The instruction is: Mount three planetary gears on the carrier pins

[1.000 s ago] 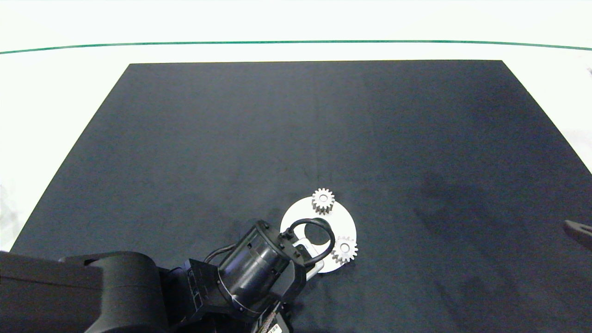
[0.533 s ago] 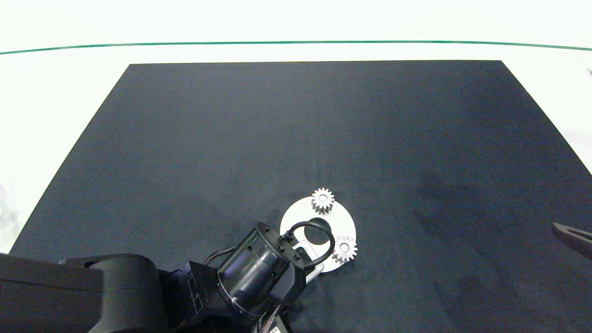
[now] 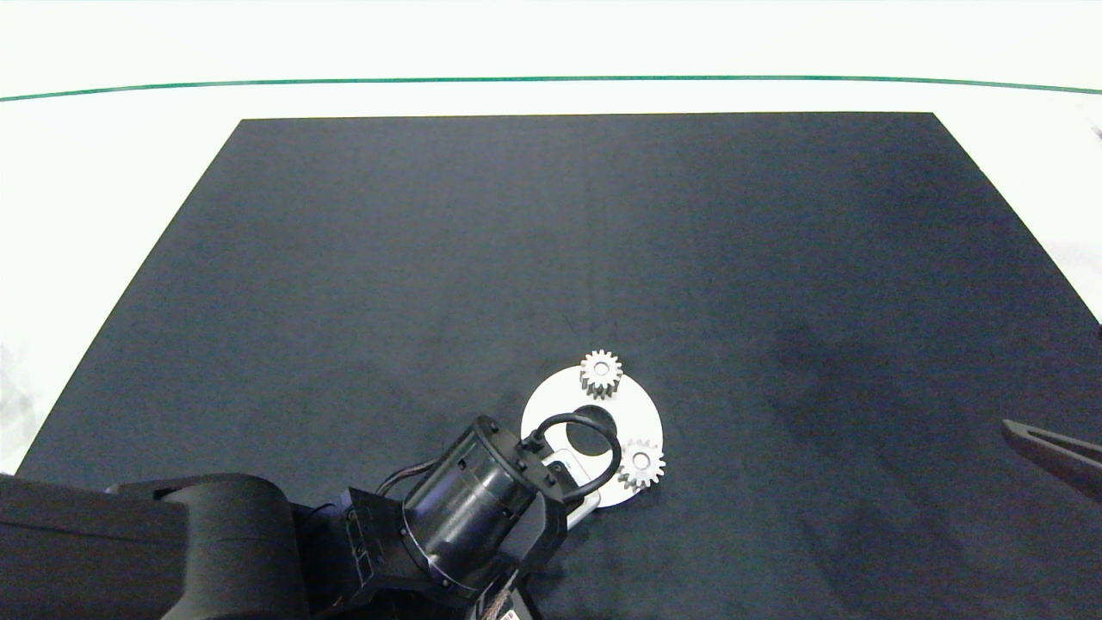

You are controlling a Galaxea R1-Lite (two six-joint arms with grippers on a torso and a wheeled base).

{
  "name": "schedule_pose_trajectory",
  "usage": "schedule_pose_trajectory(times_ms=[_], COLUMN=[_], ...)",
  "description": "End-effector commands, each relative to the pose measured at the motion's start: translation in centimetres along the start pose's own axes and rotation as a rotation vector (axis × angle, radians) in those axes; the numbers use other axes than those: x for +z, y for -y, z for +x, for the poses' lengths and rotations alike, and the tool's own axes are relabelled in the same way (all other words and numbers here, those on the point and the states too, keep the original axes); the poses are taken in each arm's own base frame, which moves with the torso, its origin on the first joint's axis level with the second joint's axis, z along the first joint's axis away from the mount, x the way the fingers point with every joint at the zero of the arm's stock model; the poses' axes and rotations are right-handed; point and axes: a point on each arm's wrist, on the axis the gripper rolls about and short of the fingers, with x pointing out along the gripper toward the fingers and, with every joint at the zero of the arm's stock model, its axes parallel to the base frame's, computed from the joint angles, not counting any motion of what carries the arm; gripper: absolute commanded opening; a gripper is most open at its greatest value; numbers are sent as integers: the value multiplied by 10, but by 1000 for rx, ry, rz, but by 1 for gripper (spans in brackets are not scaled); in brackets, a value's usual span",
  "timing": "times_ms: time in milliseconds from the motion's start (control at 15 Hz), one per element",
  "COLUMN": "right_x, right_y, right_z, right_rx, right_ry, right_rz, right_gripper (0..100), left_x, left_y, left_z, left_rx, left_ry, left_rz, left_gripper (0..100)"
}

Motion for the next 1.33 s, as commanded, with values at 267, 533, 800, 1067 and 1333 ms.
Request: schedule_pose_trajectory(times_ms=[267,533,800,1067,1333], right_x=[0,0,0,-1,-5], right_y=[-1,0,1,1,-2], right_z=[2,-1,-2,-2,3], right_rx=[1,-3,-6,-14,-4], right_ry=[-8,2,7,4,-23], right_rz=[-4,1,3,3,-6], right_gripper=[100,100,100,100,100], left_x=[4,12,41,60,72], left_y=[-8,-30,-40,-34,-34], left_z=[-9,-42,-56,-34,-17], left_rx=[15,43,41,37,45], left_ry=[25,96,110,120,115], left_rz=[-31,-93,-117,-131,-135], left_gripper=[27,20,16,16,16])
